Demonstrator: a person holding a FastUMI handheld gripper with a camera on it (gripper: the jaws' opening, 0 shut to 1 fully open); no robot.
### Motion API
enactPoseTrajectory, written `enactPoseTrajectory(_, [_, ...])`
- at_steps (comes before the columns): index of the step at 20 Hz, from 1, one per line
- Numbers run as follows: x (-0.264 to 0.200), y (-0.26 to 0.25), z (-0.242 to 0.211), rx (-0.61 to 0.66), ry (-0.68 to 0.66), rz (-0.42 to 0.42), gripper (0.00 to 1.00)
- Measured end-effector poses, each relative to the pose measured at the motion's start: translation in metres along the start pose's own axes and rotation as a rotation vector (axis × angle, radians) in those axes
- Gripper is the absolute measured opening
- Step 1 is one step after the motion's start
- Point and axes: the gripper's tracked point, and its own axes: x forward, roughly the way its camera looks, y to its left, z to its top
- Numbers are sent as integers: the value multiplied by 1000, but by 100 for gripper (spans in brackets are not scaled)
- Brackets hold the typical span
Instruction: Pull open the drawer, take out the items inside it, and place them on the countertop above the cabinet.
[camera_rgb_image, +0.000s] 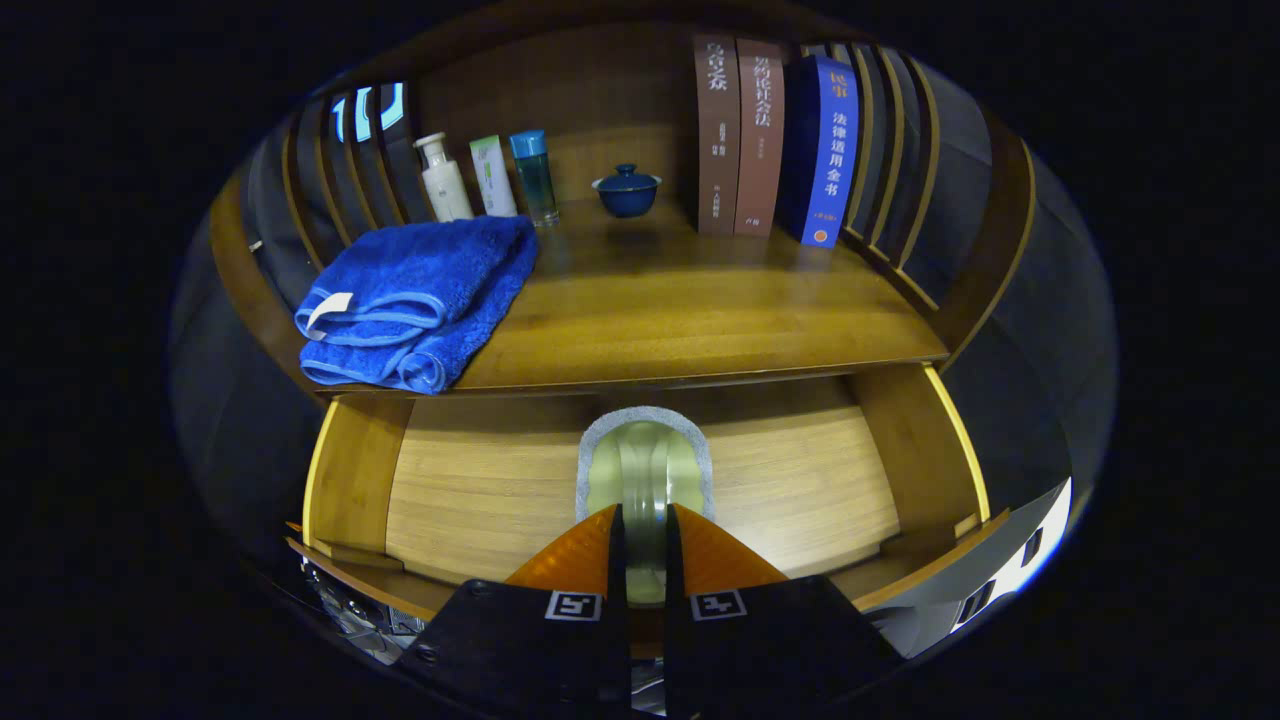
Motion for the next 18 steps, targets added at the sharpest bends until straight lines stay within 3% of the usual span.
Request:
enactPoseTrajectory(9, [-47, 5, 72, -33, -127, 0, 17])
enactPoseTrajectory(18, [5, 14, 142, -91, -121, -9, 17])
